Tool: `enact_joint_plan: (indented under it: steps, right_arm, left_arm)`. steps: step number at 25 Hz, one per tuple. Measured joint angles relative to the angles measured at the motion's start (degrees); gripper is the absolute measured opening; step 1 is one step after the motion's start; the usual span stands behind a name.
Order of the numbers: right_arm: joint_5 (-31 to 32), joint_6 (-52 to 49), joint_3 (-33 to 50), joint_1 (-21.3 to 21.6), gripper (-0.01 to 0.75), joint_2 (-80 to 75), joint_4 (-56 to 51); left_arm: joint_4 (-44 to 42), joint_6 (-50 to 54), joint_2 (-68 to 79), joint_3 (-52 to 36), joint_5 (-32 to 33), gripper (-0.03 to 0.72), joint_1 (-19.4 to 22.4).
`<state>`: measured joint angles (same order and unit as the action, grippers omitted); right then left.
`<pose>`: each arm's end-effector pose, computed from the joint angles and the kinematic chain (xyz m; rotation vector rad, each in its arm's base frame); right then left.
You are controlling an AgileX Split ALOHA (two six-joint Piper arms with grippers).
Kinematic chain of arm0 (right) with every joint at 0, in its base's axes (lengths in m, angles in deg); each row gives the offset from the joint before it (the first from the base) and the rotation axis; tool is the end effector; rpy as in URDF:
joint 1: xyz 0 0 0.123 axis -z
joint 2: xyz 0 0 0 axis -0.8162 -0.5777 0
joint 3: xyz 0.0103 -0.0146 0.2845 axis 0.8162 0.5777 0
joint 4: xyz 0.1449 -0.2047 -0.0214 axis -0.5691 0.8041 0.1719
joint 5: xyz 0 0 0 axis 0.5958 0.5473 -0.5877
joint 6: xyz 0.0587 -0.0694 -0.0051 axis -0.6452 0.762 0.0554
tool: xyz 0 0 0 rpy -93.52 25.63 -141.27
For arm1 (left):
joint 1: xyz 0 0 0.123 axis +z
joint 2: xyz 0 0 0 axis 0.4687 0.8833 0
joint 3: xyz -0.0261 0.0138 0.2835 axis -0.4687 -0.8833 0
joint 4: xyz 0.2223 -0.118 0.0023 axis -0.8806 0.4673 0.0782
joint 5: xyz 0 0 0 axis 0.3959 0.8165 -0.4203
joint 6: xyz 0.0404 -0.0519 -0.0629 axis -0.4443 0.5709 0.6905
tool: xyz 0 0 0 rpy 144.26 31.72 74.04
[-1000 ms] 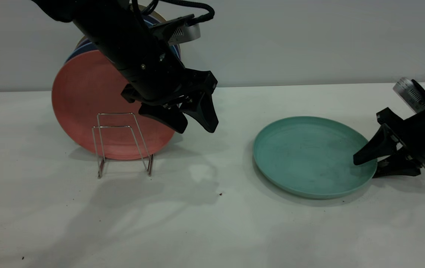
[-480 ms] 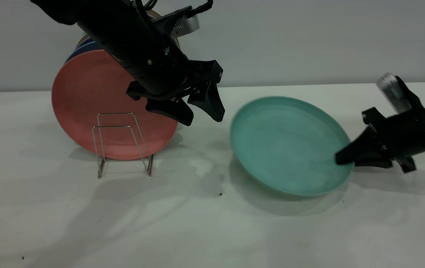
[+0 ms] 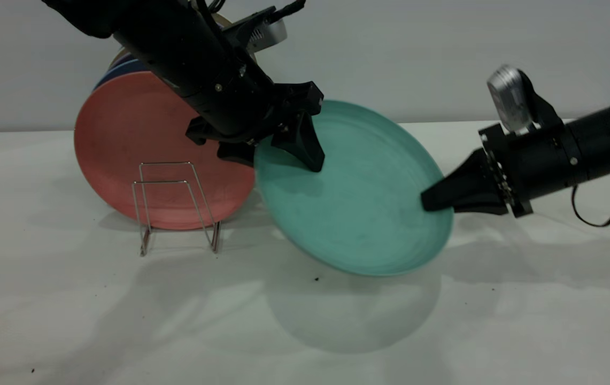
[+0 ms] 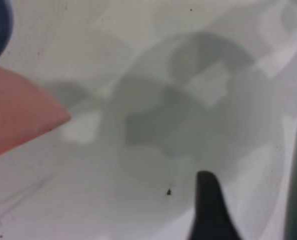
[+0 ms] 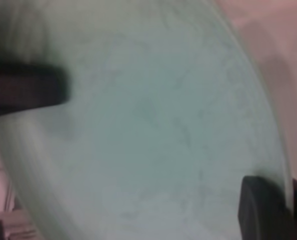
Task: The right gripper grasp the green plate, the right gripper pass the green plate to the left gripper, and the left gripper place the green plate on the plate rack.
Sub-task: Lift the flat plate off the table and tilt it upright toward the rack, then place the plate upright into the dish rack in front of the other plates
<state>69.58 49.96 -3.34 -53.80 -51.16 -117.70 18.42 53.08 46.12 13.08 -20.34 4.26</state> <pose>0.3994 0.0725 0.0437 -0.3209 2.4430 1.3923 0.3974 -0.2025 0.1333 0.3148 2.5843 -0.6189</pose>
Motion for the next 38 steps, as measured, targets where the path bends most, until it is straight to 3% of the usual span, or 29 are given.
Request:
enact_joint_plan:
  steps: [3, 7, 13, 15, 17, 20, 22, 28, 33, 38]
  right_arm:
    - [-0.7, 1.8, 0.0, -1.0, 0.027, 0.5, -0.5]
    - [-1.0, 3.0, 0.0, -1.5, 0.106, 0.9, -0.8]
    - [0.2, 2.7, 0.2, -0.7, 0.452, 4.7, -1.6]
    - [1.7, 1.7, 0.2, 1.7, 0.562, 7.7, -2.4]
    - [3.3, 0.7, 0.2, 4.6, 0.621, 11.3, -2.4]
    - [3.9, -3.3, 0.2, 8.9, 0.629, 17.5, -0.5]
    - [4.2, -7.2, 0.3, 10.2, 0.593, 22.2, 3.9]
    - [6.3, -20.1, 0.6, 10.5, 0.492, 38.9, 21.5]
    - [7.0, -27.6, 4.3, 10.4, 0.482, 52.0, 28.9]
    - [7.7, -30.7, 15.2, 10.4, 0.480, 65.4, 32.1]
  left_arm:
    - [0.2, 0.0, 0.0, 0.0, 0.2, 0.311, 0.0]
    - [0.2, -0.6, 0.0, 0.0, 0.3, 0.316, 0.1]
    - [0.3, -2.2, -1.5, 0.0, 1.8, 0.316, 0.8]
    - [-0.1, -3.5, -3.1, 0.0, 3.9, 0.316, 2.1]
    - [-0.4, -5.1, -4.9, 0.0, 6.5, 0.316, 4.1]
    - [-0.8, -9.4, -8.4, 0.0, 11.5, 0.316, 8.1]
    - [-1.7, -13.2, -11.1, 0.0, 14.7, 0.316, 11.4]
    - [-5.8, -27.4, -18.9, 0.0, 20.6, 0.316, 20.9]
    - [-9.4, -43.3, -22.3, 0.0, 21.1, 0.316, 27.1]
    - [-9.5, -61.9, -22.5, 0.0, 17.1, 0.316, 28.7]
